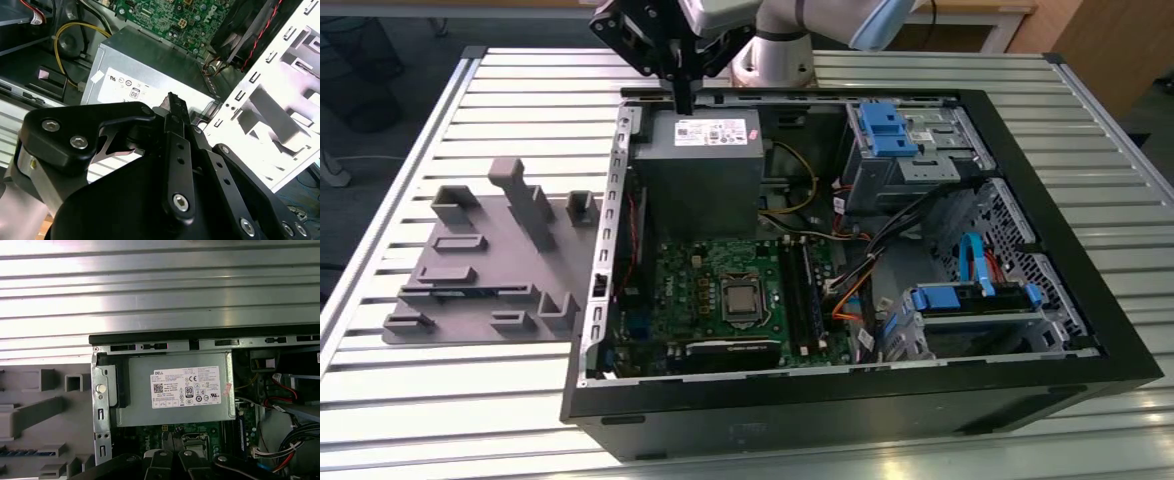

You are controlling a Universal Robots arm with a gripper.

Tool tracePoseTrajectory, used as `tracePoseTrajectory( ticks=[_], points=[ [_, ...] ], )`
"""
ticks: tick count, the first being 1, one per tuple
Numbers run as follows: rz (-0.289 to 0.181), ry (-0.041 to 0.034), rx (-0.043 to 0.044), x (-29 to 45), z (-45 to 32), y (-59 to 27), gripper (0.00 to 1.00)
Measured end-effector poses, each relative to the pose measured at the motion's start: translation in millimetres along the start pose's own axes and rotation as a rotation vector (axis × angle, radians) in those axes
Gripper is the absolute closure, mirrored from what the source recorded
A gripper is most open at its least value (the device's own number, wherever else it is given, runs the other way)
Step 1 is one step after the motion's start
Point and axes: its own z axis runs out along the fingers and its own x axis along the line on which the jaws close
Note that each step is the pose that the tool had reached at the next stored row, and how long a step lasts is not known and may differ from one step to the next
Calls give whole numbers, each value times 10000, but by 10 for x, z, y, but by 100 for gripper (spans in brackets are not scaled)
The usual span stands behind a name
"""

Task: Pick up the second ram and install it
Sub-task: 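Reach for the second ram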

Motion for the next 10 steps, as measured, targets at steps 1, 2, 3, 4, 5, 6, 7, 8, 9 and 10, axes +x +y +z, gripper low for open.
tracePoseTrajectory(
  ticks=[1, 2, 3, 4, 5, 6, 7, 8, 9, 10],
  points=[
    [0, 1, 1, 1, 1, 0, 89],
    [1, 6, 0, 14, 6, -1, 89],
    [1, 10, 0, 27, 12, -2, 89],
    [1, 10, 0, 28, 12, -3, 89],
    [1, 10, 0, 30, 13, -3, 89],
    [1, 10, 0, 32, 14, -3, 89],
    [0, 11, 0, 34, 14, -3, 89],
    [0, 13, 1, 42, 17, -4, 89],
    [1, 14, 1, 51, 20, -5, 89],
    [1, 15, 1, 53, 21, -5, 89]
  ],
)
